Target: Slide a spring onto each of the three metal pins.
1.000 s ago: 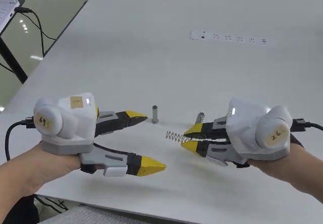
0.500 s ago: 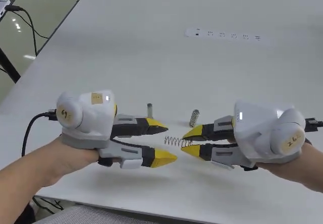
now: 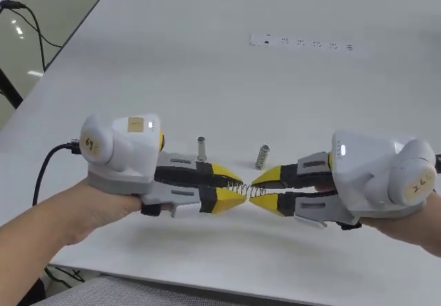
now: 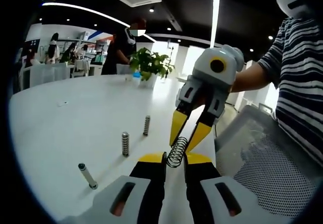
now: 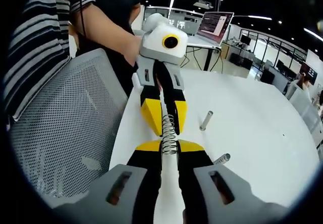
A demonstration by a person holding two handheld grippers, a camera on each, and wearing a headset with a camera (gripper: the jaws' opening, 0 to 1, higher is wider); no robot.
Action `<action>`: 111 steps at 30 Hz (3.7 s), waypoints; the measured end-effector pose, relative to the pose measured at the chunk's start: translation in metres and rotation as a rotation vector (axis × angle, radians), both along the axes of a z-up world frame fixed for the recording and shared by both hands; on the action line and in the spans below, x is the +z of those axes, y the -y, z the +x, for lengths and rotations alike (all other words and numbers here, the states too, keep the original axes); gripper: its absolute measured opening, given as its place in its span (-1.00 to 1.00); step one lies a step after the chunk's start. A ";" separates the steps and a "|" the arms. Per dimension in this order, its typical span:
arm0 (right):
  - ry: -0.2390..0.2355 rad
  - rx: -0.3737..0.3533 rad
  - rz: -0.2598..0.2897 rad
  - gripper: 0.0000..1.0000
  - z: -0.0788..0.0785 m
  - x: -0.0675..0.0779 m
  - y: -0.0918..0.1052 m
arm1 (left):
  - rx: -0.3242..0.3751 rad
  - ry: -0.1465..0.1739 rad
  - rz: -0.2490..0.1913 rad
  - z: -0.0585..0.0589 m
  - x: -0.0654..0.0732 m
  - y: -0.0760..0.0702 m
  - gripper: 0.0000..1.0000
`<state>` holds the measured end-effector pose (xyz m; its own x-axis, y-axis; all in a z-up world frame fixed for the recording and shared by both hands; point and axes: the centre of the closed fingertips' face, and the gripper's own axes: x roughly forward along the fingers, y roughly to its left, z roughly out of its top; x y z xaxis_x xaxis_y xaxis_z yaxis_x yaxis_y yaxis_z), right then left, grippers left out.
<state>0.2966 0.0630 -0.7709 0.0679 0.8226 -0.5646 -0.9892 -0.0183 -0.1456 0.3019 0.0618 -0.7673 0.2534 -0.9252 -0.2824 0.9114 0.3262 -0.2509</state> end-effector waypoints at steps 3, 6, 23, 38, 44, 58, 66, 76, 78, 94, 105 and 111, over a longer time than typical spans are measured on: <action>-0.002 0.002 0.001 -0.75 0.000 0.000 0.000 | -0.003 0.005 -0.001 -0.001 0.001 0.000 -0.79; 0.006 0.008 -0.005 -0.75 -0.001 0.001 0.000 | -0.008 0.014 0.002 -0.001 0.002 0.001 -0.79; -0.054 -0.019 0.003 -0.72 -0.005 -0.001 0.003 | -0.059 0.027 0.012 -0.010 0.003 0.005 -0.85; -0.036 -0.016 0.001 -0.75 -0.006 -0.002 0.013 | -0.103 0.023 0.005 -0.012 0.004 0.009 -0.85; -0.008 0.005 -0.003 -0.76 -0.006 0.003 0.012 | -0.105 0.019 0.020 -0.012 0.000 0.007 -0.85; 0.050 0.061 -0.006 -0.76 -0.007 0.020 0.003 | -0.097 0.034 0.060 -0.009 -0.007 0.004 -0.84; 0.039 0.053 0.025 -0.76 -0.008 0.025 -0.002 | -0.102 0.037 0.077 -0.010 -0.011 0.005 -0.84; 0.051 0.040 0.098 -0.76 -0.007 0.041 -0.021 | -0.102 0.044 0.066 -0.009 -0.008 0.010 -0.84; 0.049 0.040 0.110 -0.76 -0.008 0.042 -0.024 | -0.107 0.048 0.067 -0.009 -0.007 0.011 -0.84; 0.068 0.033 0.160 -0.76 -0.011 0.046 -0.030 | -0.090 0.050 0.065 -0.008 -0.006 0.008 -0.83; 0.105 0.082 0.128 -0.77 -0.013 0.048 -0.034 | -0.059 0.044 0.074 -0.008 -0.005 0.006 -0.68; 0.107 0.083 0.125 -0.77 -0.013 0.047 -0.034 | -0.033 0.042 0.086 -0.006 -0.007 0.001 -0.54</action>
<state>0.2841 0.0968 -0.7235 0.0513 0.8910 -0.4511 -0.9636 -0.0744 -0.2566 0.2962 0.0604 -0.7746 0.2361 -0.9062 -0.3508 0.9313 0.3141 -0.1845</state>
